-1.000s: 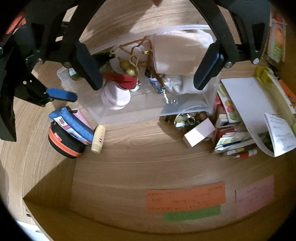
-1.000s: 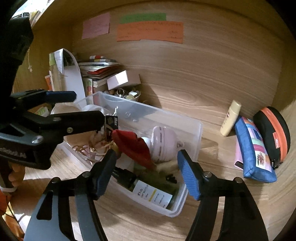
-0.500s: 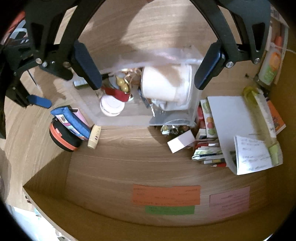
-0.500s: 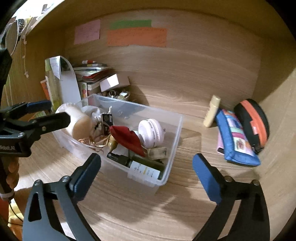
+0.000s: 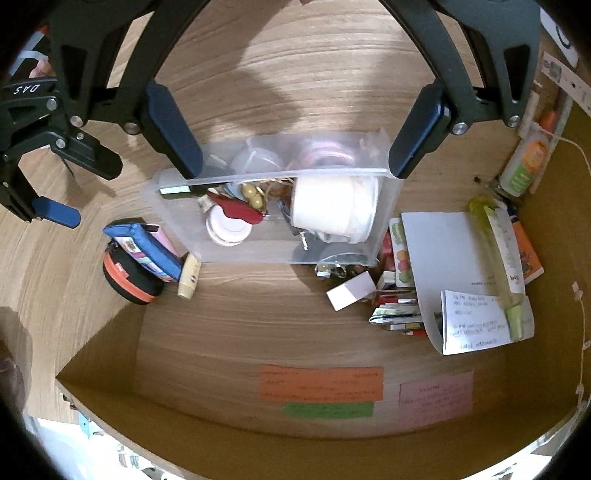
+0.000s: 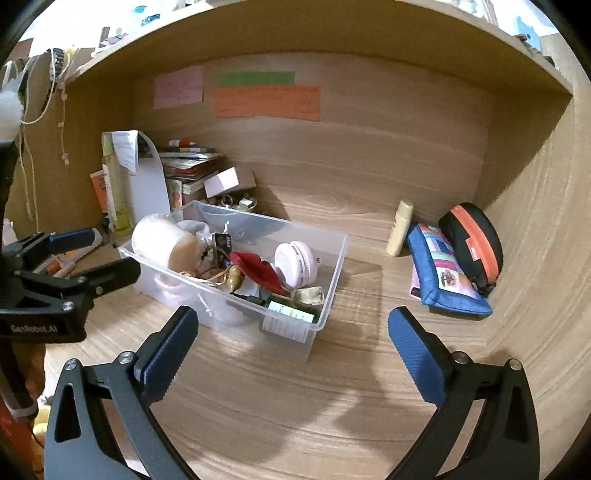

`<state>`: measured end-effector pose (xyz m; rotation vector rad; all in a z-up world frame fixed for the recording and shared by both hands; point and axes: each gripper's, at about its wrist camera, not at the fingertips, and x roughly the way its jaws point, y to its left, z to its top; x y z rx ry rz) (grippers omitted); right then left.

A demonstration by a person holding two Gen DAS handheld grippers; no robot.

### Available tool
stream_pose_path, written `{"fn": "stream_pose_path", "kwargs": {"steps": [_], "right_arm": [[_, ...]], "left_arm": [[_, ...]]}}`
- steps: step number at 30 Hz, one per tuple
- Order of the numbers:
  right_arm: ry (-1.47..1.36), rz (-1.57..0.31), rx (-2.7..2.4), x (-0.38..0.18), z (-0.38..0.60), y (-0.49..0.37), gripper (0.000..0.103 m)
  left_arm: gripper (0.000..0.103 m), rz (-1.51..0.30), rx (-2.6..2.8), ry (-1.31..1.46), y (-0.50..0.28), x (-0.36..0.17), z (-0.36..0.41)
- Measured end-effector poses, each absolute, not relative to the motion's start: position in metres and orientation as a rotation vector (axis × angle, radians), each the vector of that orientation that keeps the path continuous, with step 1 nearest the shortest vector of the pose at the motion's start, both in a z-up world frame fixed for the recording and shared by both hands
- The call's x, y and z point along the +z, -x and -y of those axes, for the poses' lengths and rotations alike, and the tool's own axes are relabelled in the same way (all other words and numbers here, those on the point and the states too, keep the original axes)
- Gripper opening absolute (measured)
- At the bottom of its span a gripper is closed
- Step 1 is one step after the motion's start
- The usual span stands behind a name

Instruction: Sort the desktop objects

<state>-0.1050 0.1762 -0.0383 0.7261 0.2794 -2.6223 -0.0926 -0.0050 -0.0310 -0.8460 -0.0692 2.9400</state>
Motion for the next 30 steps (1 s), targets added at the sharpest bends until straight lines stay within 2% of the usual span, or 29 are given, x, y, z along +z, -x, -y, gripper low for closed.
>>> {"fn": "stream_pose_path", "kwargs": {"steps": [10, 30], "right_arm": [[-0.733, -0.249, -2.623, -0.0402, -0.1782, 0.0982, 0.103], [-0.752, -0.242, -2.606, -0.0423, -0.1773, 0.1035, 0.103]], "left_arm": [[0.102, 0.122, 2.957, 0.859, 0.0906, -0.0351, 0.0116], [0.102, 0.082, 2.938, 0.880, 0.0958, -0.0374, 0.0038]]}}
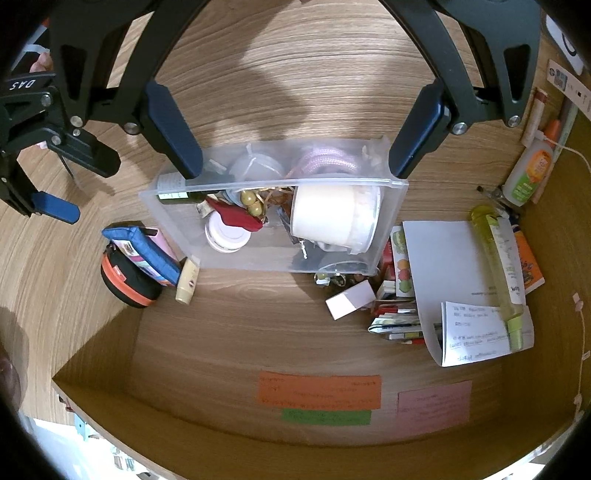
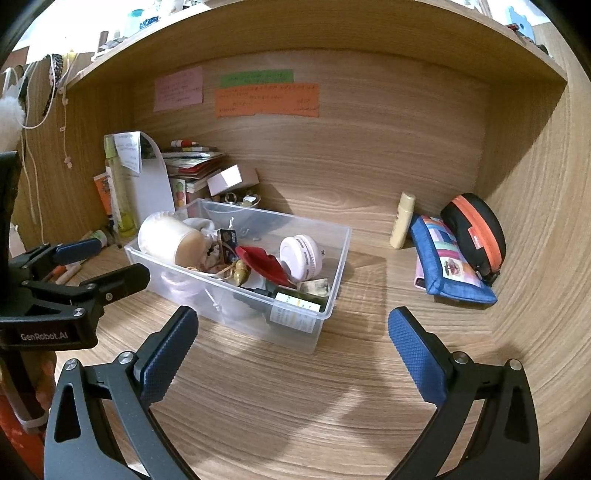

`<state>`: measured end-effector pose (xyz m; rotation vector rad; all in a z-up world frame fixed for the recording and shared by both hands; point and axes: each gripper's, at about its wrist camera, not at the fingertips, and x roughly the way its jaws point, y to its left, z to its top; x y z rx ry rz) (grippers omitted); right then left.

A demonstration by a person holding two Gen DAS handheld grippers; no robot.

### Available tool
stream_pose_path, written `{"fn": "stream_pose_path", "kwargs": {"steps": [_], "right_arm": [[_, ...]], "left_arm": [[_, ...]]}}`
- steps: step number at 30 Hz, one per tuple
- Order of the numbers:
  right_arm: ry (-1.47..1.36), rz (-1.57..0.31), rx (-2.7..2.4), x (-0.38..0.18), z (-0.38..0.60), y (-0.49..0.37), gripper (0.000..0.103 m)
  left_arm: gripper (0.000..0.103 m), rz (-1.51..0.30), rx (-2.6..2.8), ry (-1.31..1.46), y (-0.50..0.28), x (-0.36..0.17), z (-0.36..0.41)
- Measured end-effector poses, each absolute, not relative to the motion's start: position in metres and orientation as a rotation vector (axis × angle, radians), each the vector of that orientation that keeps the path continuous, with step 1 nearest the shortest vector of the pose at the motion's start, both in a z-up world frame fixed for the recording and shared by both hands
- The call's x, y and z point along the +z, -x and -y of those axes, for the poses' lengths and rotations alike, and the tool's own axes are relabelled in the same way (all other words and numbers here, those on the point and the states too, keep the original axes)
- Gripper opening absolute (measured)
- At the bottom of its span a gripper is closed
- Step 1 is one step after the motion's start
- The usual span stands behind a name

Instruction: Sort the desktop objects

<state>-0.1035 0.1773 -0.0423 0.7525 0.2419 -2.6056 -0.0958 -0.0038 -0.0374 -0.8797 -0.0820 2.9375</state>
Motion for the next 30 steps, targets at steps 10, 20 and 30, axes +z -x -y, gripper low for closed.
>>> {"fn": "stream_pose_path", "kwargs": {"steps": [10, 20, 30], "right_arm": [[-0.743, -0.252, -2.606, -0.0406, -0.1755, 0.1019, 0.103], [-0.739, -0.252, -2.600, -0.0384, -0.1754, 0.1016, 0.103], [-0.733, -0.256, -2.593, -0.0381, -0.1742, 0.1009, 0.103]], "left_arm": [[0.102, 0.079, 2.935, 0.891, 0.0966, -0.0396, 0.0023], [0.102, 0.083, 2.936, 0.893, 0.0961, -0.0396, 0.0022], [0.102, 0.067, 2.936, 0.889, 0.0950, -0.0400, 0.0020]]}}
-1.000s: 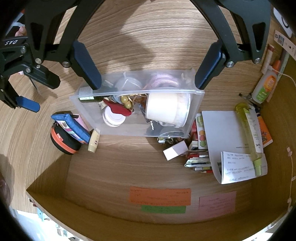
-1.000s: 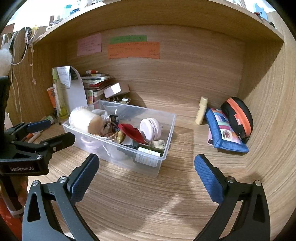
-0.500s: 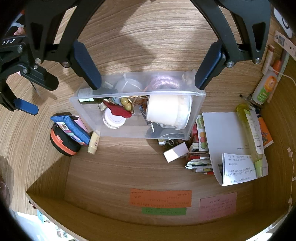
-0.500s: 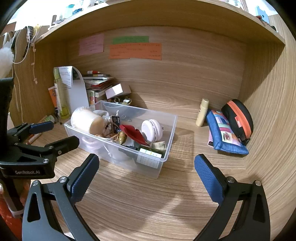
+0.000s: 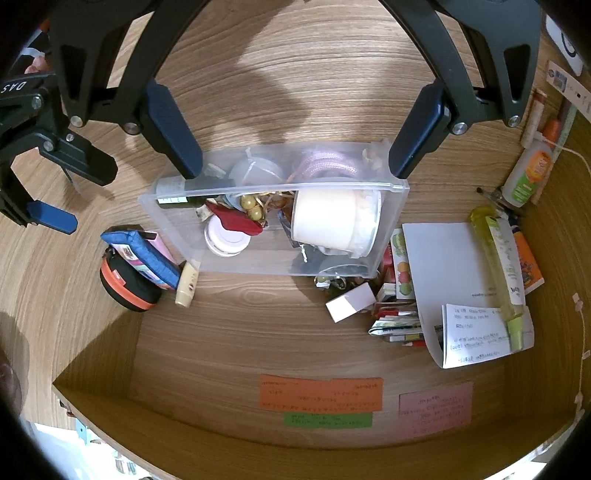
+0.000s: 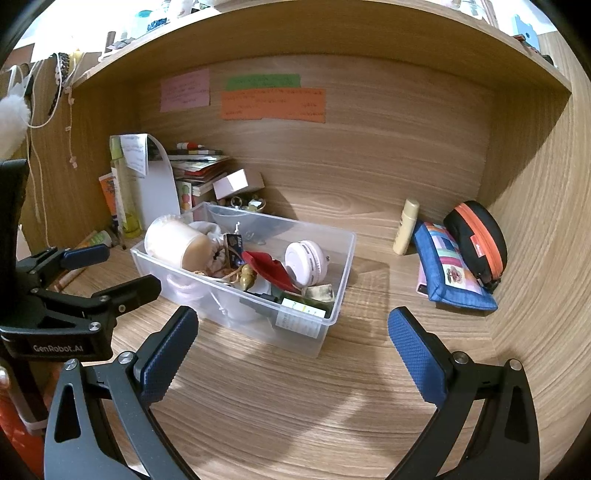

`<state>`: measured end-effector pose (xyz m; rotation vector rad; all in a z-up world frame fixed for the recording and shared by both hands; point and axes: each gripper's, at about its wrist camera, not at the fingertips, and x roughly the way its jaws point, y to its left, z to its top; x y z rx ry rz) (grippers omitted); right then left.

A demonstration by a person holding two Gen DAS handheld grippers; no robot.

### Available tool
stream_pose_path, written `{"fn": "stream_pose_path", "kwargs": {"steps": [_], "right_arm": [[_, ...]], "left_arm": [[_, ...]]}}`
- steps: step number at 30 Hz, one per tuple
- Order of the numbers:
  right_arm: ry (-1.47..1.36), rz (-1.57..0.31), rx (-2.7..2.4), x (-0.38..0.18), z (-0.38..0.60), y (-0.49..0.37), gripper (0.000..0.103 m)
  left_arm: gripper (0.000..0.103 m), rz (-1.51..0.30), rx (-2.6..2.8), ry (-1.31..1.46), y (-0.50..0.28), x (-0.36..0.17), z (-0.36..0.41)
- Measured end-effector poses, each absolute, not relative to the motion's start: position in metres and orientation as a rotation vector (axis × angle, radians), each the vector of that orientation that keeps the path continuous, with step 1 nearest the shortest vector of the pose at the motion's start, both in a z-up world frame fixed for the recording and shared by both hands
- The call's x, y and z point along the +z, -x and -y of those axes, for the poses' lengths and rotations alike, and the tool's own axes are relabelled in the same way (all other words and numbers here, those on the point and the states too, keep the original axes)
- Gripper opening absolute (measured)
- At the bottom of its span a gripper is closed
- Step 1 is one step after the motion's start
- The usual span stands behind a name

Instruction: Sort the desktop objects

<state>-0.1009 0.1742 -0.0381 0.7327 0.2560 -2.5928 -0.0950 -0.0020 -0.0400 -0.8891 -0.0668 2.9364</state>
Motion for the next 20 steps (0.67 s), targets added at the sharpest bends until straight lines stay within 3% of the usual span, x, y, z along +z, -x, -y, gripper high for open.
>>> {"fn": "stream_pose_path", "kwargs": {"steps": [20], "right_arm": [[-0.750, -0.254, -2.585, -0.0410, -0.1717, 0.1033, 0.103]], "left_arm": [[0.102, 0.032, 2.944, 0.876, 0.0936, -0.0413, -0.0016]]}}
